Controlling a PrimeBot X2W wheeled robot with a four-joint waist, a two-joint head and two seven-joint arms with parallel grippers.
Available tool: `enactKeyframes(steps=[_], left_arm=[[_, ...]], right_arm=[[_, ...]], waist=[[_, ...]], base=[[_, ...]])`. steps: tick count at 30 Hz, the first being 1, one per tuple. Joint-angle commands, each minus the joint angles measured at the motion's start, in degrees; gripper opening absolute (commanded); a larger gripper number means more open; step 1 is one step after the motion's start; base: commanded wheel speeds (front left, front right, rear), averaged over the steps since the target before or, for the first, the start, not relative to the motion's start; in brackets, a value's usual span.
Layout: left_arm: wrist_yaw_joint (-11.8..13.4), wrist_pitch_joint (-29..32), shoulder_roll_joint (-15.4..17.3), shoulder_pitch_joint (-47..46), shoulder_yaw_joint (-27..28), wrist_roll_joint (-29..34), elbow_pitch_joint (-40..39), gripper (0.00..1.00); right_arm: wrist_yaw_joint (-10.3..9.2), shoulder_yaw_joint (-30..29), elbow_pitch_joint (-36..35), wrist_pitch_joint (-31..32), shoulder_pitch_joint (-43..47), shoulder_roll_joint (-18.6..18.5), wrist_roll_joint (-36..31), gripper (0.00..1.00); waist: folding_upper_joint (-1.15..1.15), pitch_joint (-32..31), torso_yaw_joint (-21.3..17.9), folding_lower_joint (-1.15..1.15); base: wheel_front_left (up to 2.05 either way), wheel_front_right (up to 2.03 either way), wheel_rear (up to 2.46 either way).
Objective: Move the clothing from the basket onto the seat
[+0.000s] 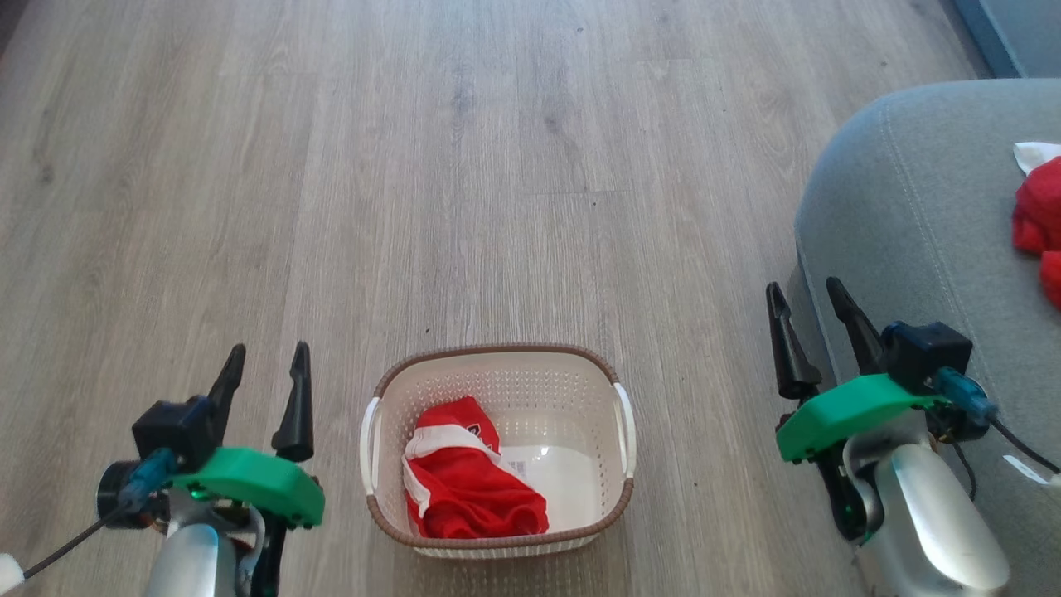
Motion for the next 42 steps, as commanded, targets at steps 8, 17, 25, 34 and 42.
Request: enactKeyframes(steps=[8,17,25,34,42], left_arm=[[0.15,-0.29,0.46,-1.35,2.21,0.01,-1.32,1.0],[0.13,-0.29,0.46,-1.37,2.17,0.03,-1.32,1.0],[0.09,-0.29,0.46,-1.91,1.41,-0.21,-0.54,1.0],[-0.02,-0.29,0.46,-6.65,-1.84,-0.93,1.07,1.0],[-0.05,-0.29,0.46,-12.97,-6.83,-1.27,4.83,1.0]], right_arm=[[-0.02,0.99,-1.38,-0.53,-0.58,0.68,0.38,1.0],[-0.02,0.96,-1.63,-0.53,-0.54,0.68,0.8,1.0],[-0.02,0.98,-2.94,-0.53,-1.75,0.68,0.79,1.0],[-0.02,0.86,-7.14,-0.53,-8.47,0.69,0.26,1.0],[-0.02,2.07,-9.77,-0.54,-15.89,0.69,-0.34,1.0]], waist=[[0.0,-0.13,0.02,0.0],[0.0,0.34,-0.15,0.0],[0.0,3.82,-0.49,0.0],[0.0,16.09,-1.88,0.0],[0.0,28.11,-3.77,0.0]], base=[[0.0,0.0,0.0],[0.0,0.0,0.0],[0.0,0.0,0.0],[0.0,0.0,0.0],[0.0,0.0,0.0]])
